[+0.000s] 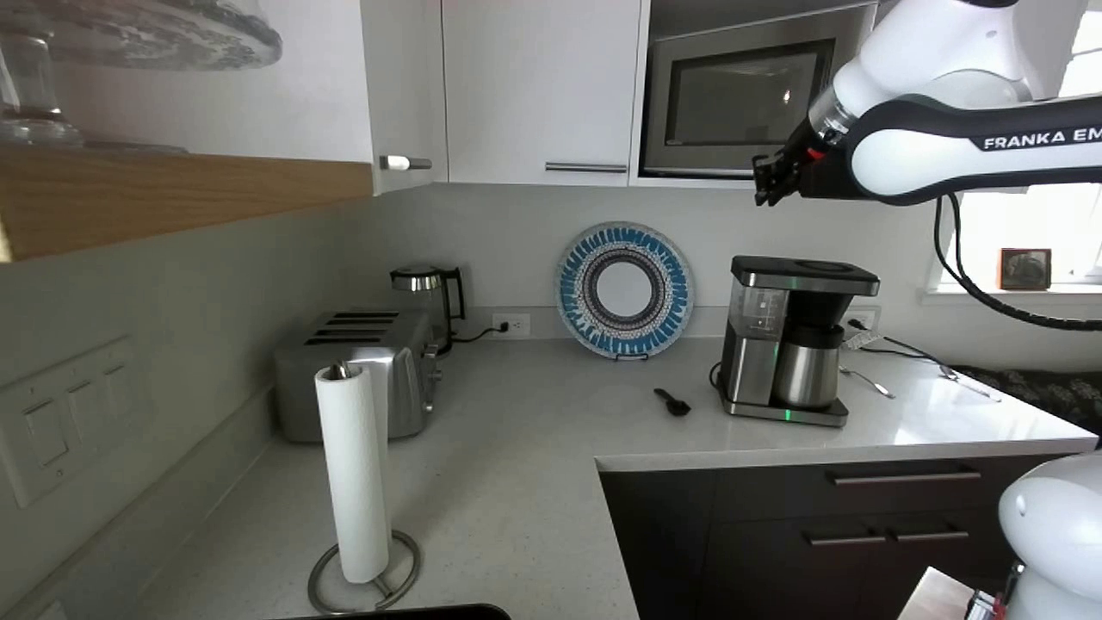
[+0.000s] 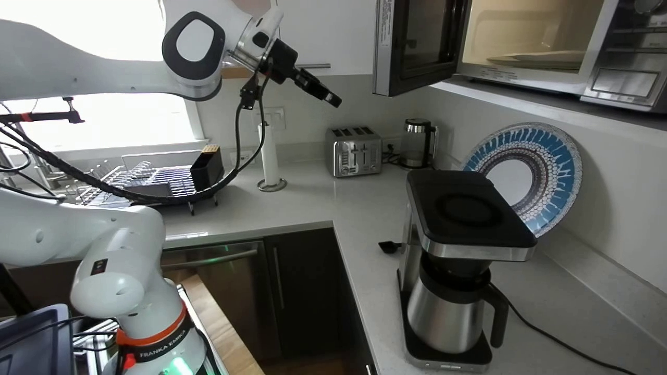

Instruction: Close the microwave door

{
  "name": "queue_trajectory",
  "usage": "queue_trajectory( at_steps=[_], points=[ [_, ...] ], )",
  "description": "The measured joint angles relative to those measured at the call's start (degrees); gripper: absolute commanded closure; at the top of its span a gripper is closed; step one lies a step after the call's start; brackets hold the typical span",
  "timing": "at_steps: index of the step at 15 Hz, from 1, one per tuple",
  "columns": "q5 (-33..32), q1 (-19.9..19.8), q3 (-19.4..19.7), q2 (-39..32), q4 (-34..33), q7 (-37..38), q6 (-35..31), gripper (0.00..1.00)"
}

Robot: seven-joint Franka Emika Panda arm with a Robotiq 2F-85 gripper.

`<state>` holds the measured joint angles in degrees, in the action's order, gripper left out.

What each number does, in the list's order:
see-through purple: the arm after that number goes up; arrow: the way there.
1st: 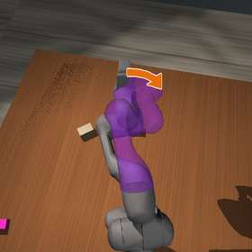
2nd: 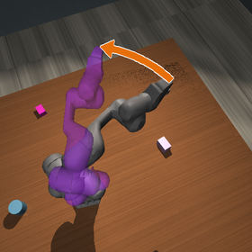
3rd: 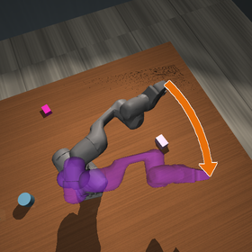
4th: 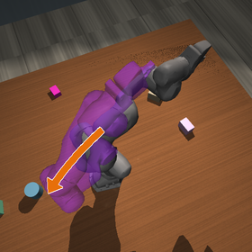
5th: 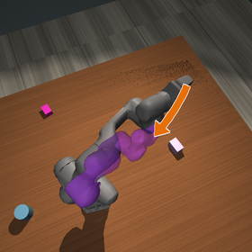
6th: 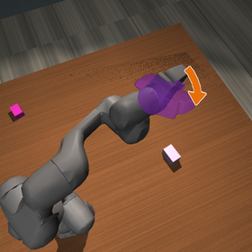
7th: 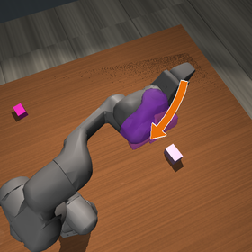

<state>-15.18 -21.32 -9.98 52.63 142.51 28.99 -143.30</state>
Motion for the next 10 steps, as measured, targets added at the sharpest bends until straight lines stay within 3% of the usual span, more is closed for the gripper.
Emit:
queue_trajectory(
  at_steps=[6,10],
  points=[
    [-0.3,-13.4,-3.0,1.3,0.6,6.2,-16.6,1.00],
    [0.2,-27.5,-7.4,1.3,0.5,10.6,-26.4,1.00]
  ],
)
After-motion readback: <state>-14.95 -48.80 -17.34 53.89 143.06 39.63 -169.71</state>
